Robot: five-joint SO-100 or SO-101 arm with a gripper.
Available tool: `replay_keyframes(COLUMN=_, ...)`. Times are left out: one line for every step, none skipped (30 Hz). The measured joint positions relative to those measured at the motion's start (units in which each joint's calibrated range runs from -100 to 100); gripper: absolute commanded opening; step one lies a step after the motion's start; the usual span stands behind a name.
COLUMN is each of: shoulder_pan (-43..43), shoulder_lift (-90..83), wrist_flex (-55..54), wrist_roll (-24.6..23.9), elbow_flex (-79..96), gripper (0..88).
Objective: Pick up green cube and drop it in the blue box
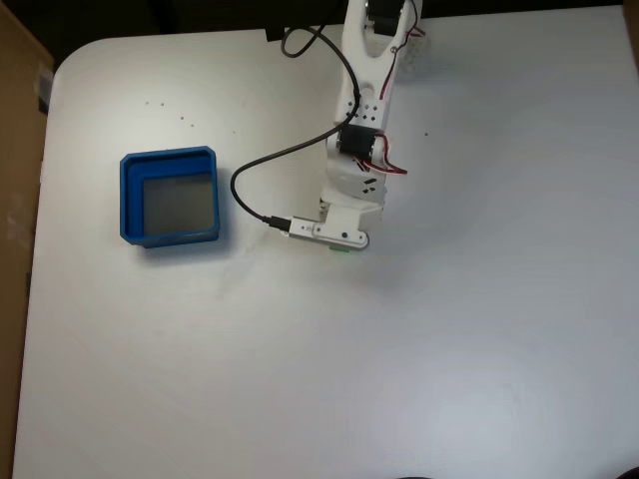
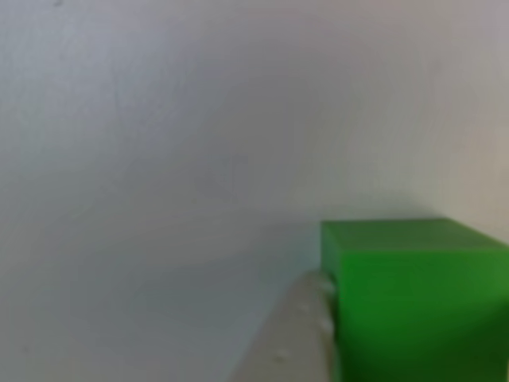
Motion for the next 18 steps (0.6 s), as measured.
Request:
replay_keyframes(shoulder_pan=0.3, shoulder_lift=0.0, wrist_flex=0.0, wrist_roll=0.0, elbow_flex=0.0, gripper=2.9)
replay_keyframes(shoulder_pan=0.6, shoulder_lift=0.0, wrist_flex=0.0, wrist_roll=0.0, elbow_flex=0.0, gripper=2.9)
replay_keyframes(shoulder_pan=0.8, shoulder_lift=0.0, wrist_flex=0.0, wrist_roll=0.0, elbow_flex=0.0, gripper=2.9)
replay_keyframes(shoulder_pan=1.1, shoulder_lift=-0.1, wrist_flex=0.0, wrist_roll=0.0, elbow_flex=0.0, gripper=2.9)
replay_keyframes(shoulder_pan=1.1, shoulder_lift=-0.1, wrist_flex=0.0, wrist_roll=0.0, elbow_flex=0.0, gripper=2.9)
replay_keyframes(shoulder_pan=1.3, shoulder_lift=-0.2, wrist_flex=0.0, wrist_roll=0.0, elbow_flex=0.0, gripper=2.9)
replay_keyframes(shoulder_pan=1.4, shoulder_lift=-0.5, wrist_flex=0.0, wrist_roll=0.0, elbow_flex=0.0, gripper=2.9)
replay_keyframes(shoulder_pan=1.5, shoulder_lift=-0.5, wrist_flex=0.0, wrist_roll=0.0, elbow_flex=0.0, gripper=2.9)
replay_keyframes(shoulder_pan=1.6, shoulder_lift=-0.5, wrist_flex=0.0, wrist_roll=0.0, elbow_flex=0.0, gripper=2.9)
replay_keyframes(shoulder_pan=1.6, shoulder_lift=-0.5, wrist_flex=0.0, wrist_roll=0.0, elbow_flex=0.0, gripper=2.9)
replay_keyframes(shoulder_pan=1.6, shoulder_lift=-0.6, wrist_flex=0.0, wrist_roll=0.0, elbow_flex=0.0, gripper=2.9)
replay_keyframes(shoulder_pan=1.6, shoulder_lift=-1.1, wrist_flex=0.0, wrist_roll=0.0, elbow_flex=0.0, gripper=2.9)
replay_keyframes(shoulder_pan=1.6, shoulder_lift=-1.7, wrist_flex=0.0, wrist_roll=0.0, elbow_flex=0.0, gripper=2.9)
replay_keyframes(shoulder_pan=1.8, shoulder_lift=-2.7, wrist_flex=0.0, wrist_roll=0.0, elbow_flex=0.0, gripper=2.9)
replay_keyframes(shoulder_pan=2.0, shoulder_lift=-3.5, wrist_flex=0.0, wrist_roll=0.0, elbow_flex=0.0, gripper=2.9)
replay_keyframes(shoulder_pan=2.3, shoulder_lift=-4.4, wrist_flex=0.1, wrist_roll=0.0, elbow_flex=0.0, gripper=2.9)
replay_keyframes(shoulder_pan=2.8, shoulder_lift=-5.3, wrist_flex=0.3, wrist_roll=0.0, elbow_flex=0.0, gripper=2.9)
replay_keyframes(shoulder_pan=3.1, shoulder_lift=-6.2, wrist_flex=0.5, wrist_roll=0.0, elbow_flex=0.0, gripper=2.9)
